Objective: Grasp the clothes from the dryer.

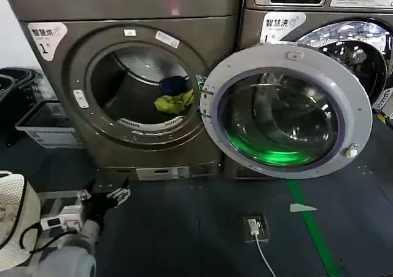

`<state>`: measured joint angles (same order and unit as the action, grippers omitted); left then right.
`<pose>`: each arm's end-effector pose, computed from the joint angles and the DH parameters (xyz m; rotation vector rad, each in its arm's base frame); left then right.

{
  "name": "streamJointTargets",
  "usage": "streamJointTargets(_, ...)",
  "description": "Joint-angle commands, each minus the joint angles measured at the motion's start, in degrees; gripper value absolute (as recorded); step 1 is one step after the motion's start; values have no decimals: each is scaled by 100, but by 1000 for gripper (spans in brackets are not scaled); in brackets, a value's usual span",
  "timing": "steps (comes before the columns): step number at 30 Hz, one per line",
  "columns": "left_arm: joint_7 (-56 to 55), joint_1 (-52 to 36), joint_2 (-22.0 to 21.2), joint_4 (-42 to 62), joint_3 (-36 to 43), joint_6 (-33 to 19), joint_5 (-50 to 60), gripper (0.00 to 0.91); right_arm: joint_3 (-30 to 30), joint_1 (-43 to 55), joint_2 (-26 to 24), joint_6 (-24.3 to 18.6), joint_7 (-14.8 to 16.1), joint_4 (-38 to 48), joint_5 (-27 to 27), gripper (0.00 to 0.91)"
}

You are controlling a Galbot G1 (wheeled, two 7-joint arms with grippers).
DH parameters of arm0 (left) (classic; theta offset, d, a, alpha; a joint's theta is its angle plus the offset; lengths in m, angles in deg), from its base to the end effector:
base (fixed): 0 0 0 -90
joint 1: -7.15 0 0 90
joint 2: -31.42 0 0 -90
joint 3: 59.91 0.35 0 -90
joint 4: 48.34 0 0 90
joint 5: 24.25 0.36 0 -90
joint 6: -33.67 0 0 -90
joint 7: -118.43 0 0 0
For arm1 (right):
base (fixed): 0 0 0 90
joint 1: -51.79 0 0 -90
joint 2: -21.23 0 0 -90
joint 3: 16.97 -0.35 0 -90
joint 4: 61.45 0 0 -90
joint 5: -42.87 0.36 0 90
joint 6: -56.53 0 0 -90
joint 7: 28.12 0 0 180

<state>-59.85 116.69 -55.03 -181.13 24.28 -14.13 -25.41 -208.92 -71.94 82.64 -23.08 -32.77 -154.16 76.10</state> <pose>0.2130 0.0332 -0.1855 0.0690 -2.8118 -0.0809 -0.1308 -0.4683 -0.0618 1.9419 2.0438 -0.3455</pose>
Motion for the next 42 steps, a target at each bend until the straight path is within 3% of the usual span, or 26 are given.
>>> streamJointTargets(1,-3,0,1,-10,12,281,-27,907,0,4,-9,-14,-4,-5,4,907)
streamJointTargets(42,6,-19,9,62,41,281,-36,907,4,13,6,-12,-39,-16,-5,907)
